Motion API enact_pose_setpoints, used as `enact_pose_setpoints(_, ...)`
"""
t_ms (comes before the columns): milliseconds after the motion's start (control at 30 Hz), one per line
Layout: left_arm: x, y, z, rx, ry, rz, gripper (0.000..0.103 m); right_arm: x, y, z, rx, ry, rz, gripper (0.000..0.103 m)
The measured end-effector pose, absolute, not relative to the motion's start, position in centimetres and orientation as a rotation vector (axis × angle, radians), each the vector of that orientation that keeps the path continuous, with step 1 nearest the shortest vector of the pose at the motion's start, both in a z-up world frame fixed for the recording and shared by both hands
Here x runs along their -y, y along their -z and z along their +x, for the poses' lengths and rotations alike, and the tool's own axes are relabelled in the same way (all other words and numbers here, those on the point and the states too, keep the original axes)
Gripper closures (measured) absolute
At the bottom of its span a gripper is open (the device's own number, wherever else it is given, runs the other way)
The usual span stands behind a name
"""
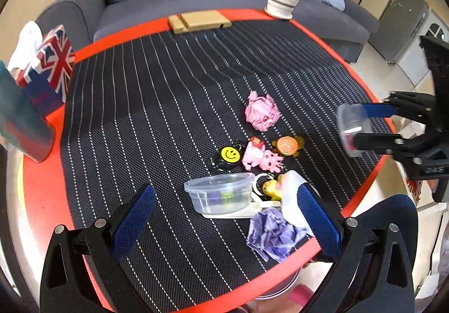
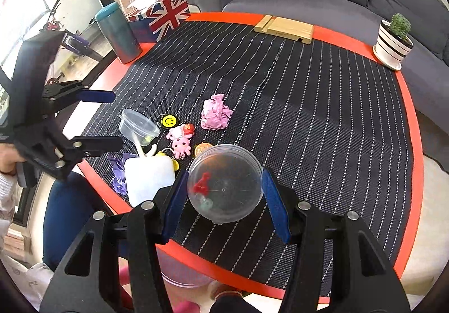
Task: Collect trash
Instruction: 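Lift the clear ball container with the right gripper while the left gripper grasps the clear plastic box, then carry both containers over the pink wastebasket and open both grippers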
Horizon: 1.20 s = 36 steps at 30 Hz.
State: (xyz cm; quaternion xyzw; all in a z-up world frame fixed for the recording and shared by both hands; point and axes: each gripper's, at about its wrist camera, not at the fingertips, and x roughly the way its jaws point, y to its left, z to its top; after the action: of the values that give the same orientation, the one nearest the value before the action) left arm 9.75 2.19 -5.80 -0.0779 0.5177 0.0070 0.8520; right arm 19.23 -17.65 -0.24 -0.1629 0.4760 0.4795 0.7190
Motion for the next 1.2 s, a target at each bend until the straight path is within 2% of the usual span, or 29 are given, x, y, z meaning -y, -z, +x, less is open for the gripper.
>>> enact_pose_setpoints(400,-2.8,8.2,11.4,-1.159,-0.012,-0.213,0.006,18.4,0.5,19.6,-1.06,-1.05,-0.348,0.049)
enact_pose_setpoints(533,-2.8,8.4,11.5,-1.165,0.003,-0.225,0.02,18.3,0.7,19.5,-1.064,-1.053,-0.349,0.049)
enact_pose_setpoints(600,-2.8,8.6,11.6,-1.166,0.006,-0.227,0.03,18.2,0.8,19.5,-1.065,-1.055,-0.348,0.049)
enact_pose_setpoints(667,-2.9,8.7,11.6,-1.164,0.007,-0.227,0.043,18.1,0.9,19.4,-1.064,-1.056,-0.348,0.049)
enact_pose_setpoints(1200,-2.6,5.1,9.4,-1.055,-0.001,-0.195,0.043,18.7,-1.2,18.0,-1.011,-1.062,-0.329,0.049)
